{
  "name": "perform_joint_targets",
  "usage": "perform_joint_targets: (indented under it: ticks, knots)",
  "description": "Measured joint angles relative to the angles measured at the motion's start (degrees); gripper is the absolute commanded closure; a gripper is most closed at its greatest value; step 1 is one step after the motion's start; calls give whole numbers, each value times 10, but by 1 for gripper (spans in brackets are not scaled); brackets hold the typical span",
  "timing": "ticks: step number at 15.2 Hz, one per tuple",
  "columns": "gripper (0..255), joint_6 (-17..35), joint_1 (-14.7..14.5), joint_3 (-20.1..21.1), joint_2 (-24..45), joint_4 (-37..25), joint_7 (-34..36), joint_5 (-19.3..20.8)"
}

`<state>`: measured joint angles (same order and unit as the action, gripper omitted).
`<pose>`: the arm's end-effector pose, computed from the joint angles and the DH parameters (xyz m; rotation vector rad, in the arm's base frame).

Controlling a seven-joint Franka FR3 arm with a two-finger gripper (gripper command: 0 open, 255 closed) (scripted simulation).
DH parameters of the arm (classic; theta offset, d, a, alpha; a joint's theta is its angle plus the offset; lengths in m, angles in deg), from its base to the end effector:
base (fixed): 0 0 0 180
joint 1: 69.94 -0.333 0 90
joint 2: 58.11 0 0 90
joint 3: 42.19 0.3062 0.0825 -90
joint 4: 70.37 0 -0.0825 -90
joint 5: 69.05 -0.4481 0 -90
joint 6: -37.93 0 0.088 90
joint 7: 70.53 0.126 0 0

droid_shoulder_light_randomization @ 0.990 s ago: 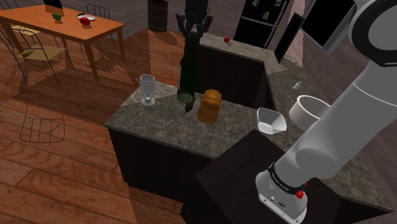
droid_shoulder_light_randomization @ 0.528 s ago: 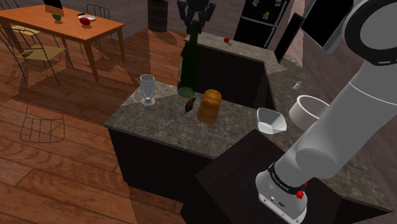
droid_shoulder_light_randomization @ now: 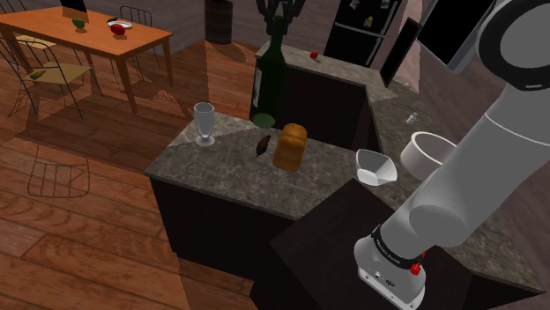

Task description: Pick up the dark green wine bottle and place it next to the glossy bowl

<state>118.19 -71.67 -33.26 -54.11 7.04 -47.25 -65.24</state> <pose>0.6112 0.1019 0.6542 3.0630 -0.3556 -0.0038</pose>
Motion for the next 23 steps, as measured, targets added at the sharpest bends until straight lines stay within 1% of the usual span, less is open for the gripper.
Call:
perform_joint_targets:
  ticks: [3,6,11,15,20,23]
  knots:
    - [255,8,17,-14,-48,53,-29,-6]
    - [255,26,35,-36,-113,135,-67,-12]
    - [255,29,53,-66,-188,210,-117,-10]
    - [255,31,71,-100,-252,273,-168,0]
    - [255,25,90,-140,-307,317,-225,18]
    - [255,18,101,-166,-329,330,-261,33]
